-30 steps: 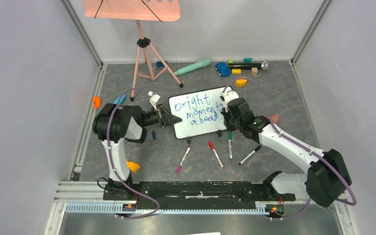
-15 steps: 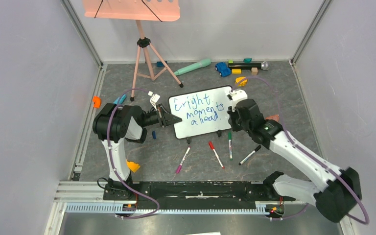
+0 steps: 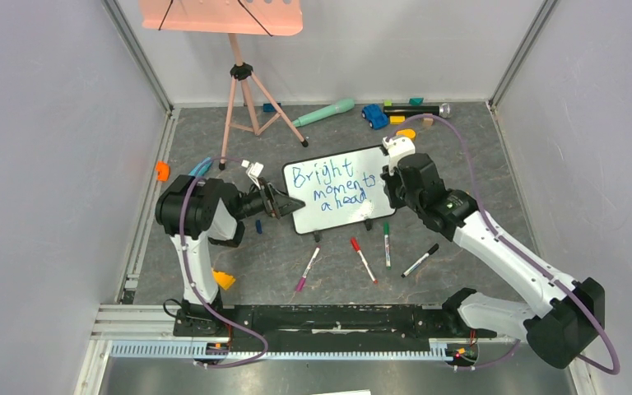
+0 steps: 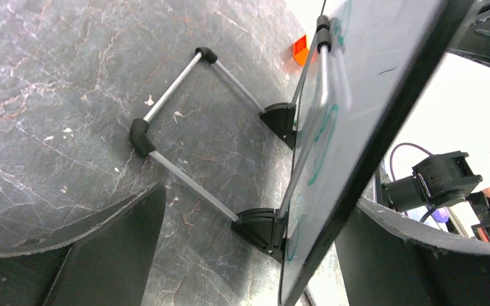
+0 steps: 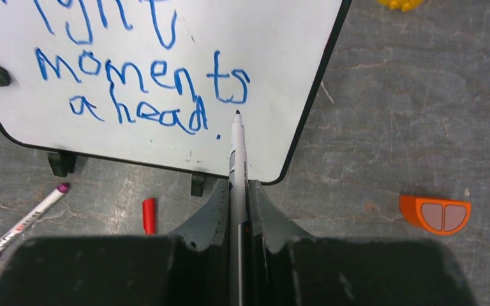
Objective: Write a sentence on the whiteboard
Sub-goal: Pick up the sentence from the whiteboard, then pick up the pen cap from the center of the board.
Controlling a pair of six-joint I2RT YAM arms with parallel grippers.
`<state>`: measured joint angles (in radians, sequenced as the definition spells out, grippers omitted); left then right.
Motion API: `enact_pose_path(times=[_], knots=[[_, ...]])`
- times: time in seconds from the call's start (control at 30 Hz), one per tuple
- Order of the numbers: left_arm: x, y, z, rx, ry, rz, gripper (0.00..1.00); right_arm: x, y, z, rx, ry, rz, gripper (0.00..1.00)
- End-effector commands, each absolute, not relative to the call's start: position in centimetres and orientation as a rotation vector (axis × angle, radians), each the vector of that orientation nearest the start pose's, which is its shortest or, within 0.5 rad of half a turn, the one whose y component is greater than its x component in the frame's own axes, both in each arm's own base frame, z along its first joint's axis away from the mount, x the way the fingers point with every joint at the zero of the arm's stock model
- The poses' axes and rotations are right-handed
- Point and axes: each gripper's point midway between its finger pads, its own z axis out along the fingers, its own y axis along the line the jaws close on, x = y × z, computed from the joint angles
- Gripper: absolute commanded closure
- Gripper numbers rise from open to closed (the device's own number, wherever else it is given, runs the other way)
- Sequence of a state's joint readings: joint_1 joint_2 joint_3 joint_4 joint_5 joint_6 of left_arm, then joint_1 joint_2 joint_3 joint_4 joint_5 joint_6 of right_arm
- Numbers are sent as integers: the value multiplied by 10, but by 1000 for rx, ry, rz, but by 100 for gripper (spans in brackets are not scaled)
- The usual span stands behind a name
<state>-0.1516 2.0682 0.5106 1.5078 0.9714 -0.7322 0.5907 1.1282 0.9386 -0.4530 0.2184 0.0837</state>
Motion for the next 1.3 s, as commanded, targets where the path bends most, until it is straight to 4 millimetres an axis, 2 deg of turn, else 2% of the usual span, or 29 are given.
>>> enact_pose_path(times=[0.0, 0.23, 0.27, 0.37, 0.47, 0.5, 0.53, 0.63, 0.67, 0.73, 0.8, 0.87, 0.93, 0.97, 1.1, 1.17, 1.23, 1.27], knots=[[341, -203, 99, 334, 1649, -1306, 0, 308, 162, 231, -441, 2035, 169, 100], [331, -184, 129, 143, 1611, -1242, 2, 294, 160, 255, -421, 1989, 228, 100], [330, -178, 131, 68, 1618, -1240, 2, 292, 160, 258, -415, 1982, 239, 100], [328, -161, 127, -206, 1703, -1275, 1, 288, 160, 261, -401, 1974, 267, 100], [317, -158, 128, -225, 1800, -1249, 0, 285, 163, 264, -391, 1963, 302, 100], [313, -154, 123, -243, 1868, -1200, 0, 284, 163, 265, -387, 1959, 309, 100], [312, -147, 128, -240, 1909, -1127, 0, 283, 163, 267, -384, 1956, 314, 100], [297, -117, 143, -137, 2069, -804, 0, 280, 161, 272, -377, 1941, 320, 100], [293, -93, 145, -172, 2132, -615, 0, 278, 160, 273, -376, 1941, 320, 100], [285, -48, 149, -453, 2130, -375, 0, 275, 158, 275, -375, 1939, 324, 100], [271, -17, 152, -646, 2071, -220, 0, 272, 158, 276, -372, 1941, 334, 100], [261, -1, 159, -801, 1967, -193, 0, 269, 159, 277, -375, 1940, 353, 100], [262, -17, 167, -694, 1953, -289, 0, 266, 159, 279, -374, 1941, 366, 100], [261, -22, 164, -690, 1995, -307, 1, 264, 159, 279, -371, 1946, 370, 100], [255, -42, 128, -690, 2355, -305, 9, 258, 159, 281, -364, 1954, 396, 100], [256, -56, 114, -632, 2500, -355, 25, 256, 159, 281, -360, 1954, 408, 100], [257, -59, 104, -651, 2570, -354, 28, 254, 159, 282, -359, 1952, 415, 100], [259, -61, 101, -648, 2589, -360, 25, 253, 159, 281, -357, 1953, 418, 100]])
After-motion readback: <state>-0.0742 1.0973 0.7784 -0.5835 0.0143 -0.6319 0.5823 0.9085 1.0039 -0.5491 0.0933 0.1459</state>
